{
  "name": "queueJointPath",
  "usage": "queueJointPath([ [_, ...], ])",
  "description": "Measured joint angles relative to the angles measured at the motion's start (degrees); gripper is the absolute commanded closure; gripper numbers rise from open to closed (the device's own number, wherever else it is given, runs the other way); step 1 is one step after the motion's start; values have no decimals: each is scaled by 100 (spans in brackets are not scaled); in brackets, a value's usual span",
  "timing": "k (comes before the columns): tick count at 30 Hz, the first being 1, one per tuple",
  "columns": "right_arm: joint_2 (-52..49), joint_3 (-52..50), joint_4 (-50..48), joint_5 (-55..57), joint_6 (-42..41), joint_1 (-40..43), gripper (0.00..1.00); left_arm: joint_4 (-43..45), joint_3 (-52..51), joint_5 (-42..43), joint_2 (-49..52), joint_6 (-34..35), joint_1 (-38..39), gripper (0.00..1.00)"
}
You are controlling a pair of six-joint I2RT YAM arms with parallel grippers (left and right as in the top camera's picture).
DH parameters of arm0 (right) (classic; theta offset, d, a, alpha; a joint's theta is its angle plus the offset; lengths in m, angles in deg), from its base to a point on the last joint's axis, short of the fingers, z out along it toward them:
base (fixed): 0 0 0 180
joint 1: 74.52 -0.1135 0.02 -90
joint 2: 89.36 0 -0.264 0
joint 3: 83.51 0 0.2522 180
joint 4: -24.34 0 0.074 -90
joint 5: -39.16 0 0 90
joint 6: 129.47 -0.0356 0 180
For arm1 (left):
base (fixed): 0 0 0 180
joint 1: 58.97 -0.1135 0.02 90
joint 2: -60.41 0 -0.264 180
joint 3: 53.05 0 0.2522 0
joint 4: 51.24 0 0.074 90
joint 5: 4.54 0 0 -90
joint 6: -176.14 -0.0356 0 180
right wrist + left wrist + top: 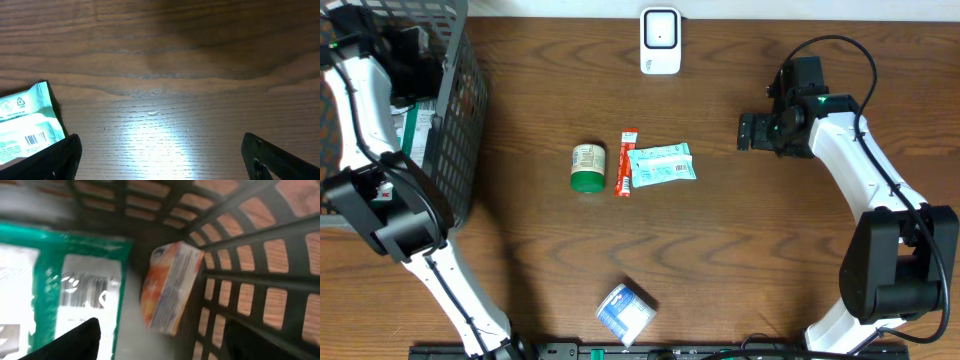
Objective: Scan the item barcode
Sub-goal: 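Grasp the orange tissue pack in the basket with the left gripper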
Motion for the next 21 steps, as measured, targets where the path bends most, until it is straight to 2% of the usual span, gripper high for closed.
queueJointPath([
  [8, 0, 0, 0, 0, 0, 0, 1, 542, -634, -251, 0, -15, 103, 30],
  [9, 0, 0, 0, 0, 0, 0, 1, 590, -704, -260, 0, -9, 103, 34],
  [10, 0, 0, 0, -2, 0, 0, 1, 627, -782, -280, 0, -11, 101, 43],
  [17, 0, 0, 0, 0, 0, 0, 1, 839, -994, -413, 0, -48, 101, 85],
  [21, 0, 0, 0, 0, 2, 0, 1, 911, -992, -442, -4, -79, 101, 87],
])
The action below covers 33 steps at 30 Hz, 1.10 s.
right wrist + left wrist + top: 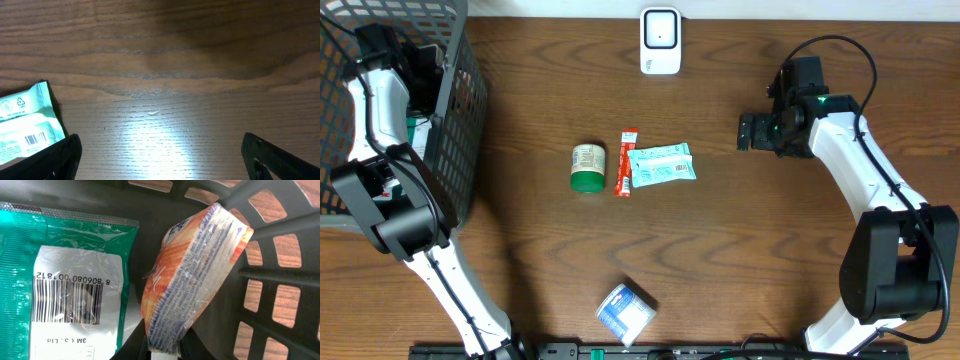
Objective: Scan the item barcode
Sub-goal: 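Grasp the orange tissue pack in the basket with the left gripper, then carry the orange tissue pack out and set it right of the wipes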
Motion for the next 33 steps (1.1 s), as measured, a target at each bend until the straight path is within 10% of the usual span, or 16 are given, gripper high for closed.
queueJointPath([
  [20, 0, 0, 0, 0, -2, 0, 1, 529, 201, 52, -3676, 1794, -514, 88],
  [33, 0, 0, -2, 0, -2, 2, 1, -1838, 190, 2968, -3849, 2269, 835, 87],
])
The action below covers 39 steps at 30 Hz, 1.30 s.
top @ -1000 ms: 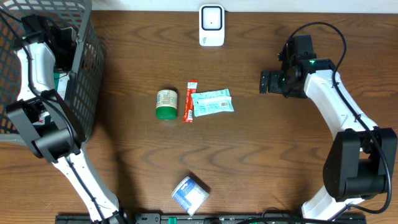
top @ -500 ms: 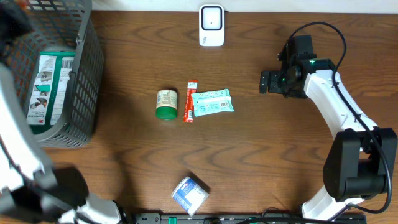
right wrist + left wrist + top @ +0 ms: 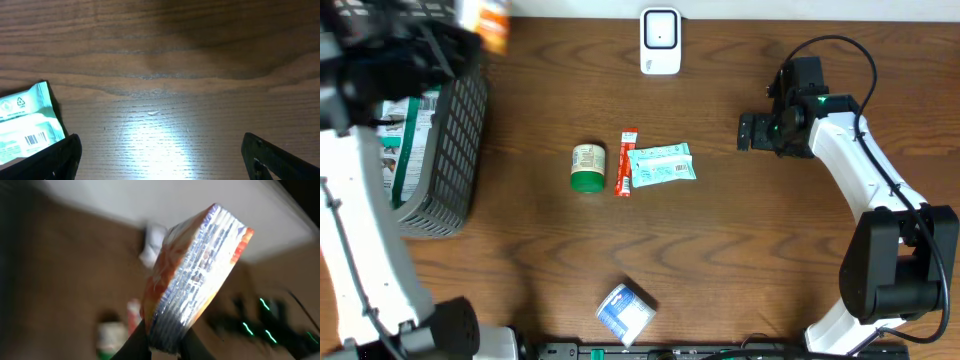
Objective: Scan the item barcode
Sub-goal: 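Carry the orange tissue pack out and set it right of the wipes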
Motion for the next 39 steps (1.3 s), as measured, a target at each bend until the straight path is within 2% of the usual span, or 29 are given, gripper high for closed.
queueJointPath([
  [3, 0, 0, 0, 0, 0, -2, 1, -562, -39, 354, 289, -289, 531, 88],
  [7, 0, 0, 2, 0, 0, -2, 1, -1150, -83, 393, 693, -750, 1300, 88],
  [15, 0, 0, 2, 0, 2, -2, 1, -1333, -92, -691, 1799, -1102, 3056, 88],
  [19, 0, 0, 2, 0, 2, -2, 1, -1307, -94, -1154, 2365, -1121, 3700, 88],
  [33, 0, 2, 146, 46, 2, 66, 1, -726, -96, -1521, 3591, -1029, 4564, 88],
  [39, 0, 7, 621, -278, 2, 881, 1, -170, -96, -1563, 3917, -883, 4833, 88],
])
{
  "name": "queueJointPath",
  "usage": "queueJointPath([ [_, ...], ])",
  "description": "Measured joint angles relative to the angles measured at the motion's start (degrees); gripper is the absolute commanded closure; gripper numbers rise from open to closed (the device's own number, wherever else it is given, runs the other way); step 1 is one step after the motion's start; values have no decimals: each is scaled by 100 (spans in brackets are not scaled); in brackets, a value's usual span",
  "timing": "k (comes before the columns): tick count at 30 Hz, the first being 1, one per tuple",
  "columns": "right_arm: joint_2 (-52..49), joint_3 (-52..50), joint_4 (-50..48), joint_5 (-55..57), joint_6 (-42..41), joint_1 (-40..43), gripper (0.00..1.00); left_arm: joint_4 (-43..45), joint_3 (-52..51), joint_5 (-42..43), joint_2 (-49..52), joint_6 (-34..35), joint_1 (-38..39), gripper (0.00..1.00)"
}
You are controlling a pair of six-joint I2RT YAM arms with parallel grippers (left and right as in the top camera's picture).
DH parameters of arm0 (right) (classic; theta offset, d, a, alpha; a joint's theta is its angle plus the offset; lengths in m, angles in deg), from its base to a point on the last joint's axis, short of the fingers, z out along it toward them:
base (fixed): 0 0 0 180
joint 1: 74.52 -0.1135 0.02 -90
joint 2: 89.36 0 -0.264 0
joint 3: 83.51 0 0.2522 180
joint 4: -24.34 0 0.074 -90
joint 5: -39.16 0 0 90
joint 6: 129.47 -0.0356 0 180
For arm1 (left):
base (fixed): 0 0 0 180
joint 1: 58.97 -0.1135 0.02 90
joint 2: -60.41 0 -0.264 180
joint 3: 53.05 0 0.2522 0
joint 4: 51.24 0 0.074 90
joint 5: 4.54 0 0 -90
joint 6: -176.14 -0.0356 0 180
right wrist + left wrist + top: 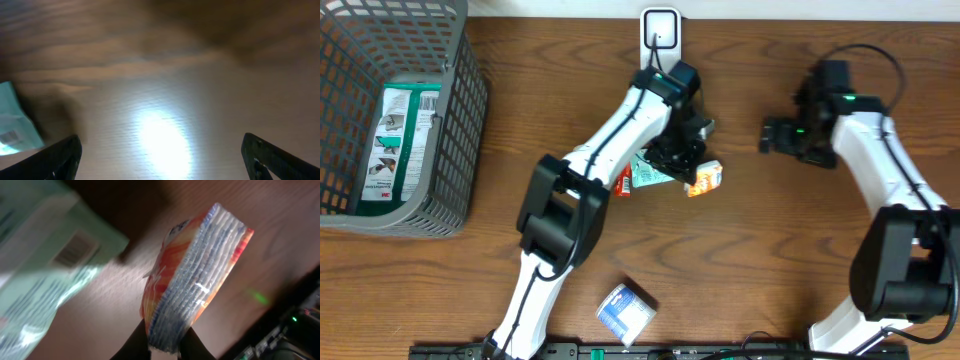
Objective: Scan the item barcode
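An orange packet hangs low over the middle of the table, with my left gripper shut on it. In the left wrist view the packet stands on edge between the dark fingers of the gripper. The white scanner stands at the far edge, behind the packet. My right gripper is open to the right of the packet, and nothing lies between its fingers.
A mint-green wipes pack and a red stick lie just left of the packet, partly under the left arm. A grey basket with a green package stands at the left. A blue-and-white packet lies near the front edge.
My left gripper, still shut on the orange packet, has gone from above the basket's far corner to the table's middle, right of the wipes pack. The right gripper has shifted slightly right.
My left gripper was open inside the basket beside the orange packet. Then it was shut on the packet in the basket. Then it held the packet up above the basket, and now holds it over the table's middle, in front of the scanner.
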Motion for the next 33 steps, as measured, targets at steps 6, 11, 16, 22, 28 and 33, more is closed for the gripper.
queueJointPath([
  [6, 0, 0, 354, -479, 2, 780, 1, 632, -2, -20, 173, 170, 286, 58],
  [11, 0, 0, 367, -664, 0, 824, 1, 691, -4, -20, 170, 365, 361, 40],
  [16, 0, 0, 374, -741, 2, 754, 1, 632, -2, -20, 166, 459, 286, 36],
  [22, 0, 0, 501, -911, 79, 448, 1, 636, -2, -22, -214, 503, -9, 36],
  [28, 0, 0, 553, -1141, 83, 24, 1, 634, 7, -306, -1364, 533, -496, 36],
  [33, 0, 0, 535, -1235, -24, -435, 1, 586, 35, -1158, -2422, 549, -850, 36],
])
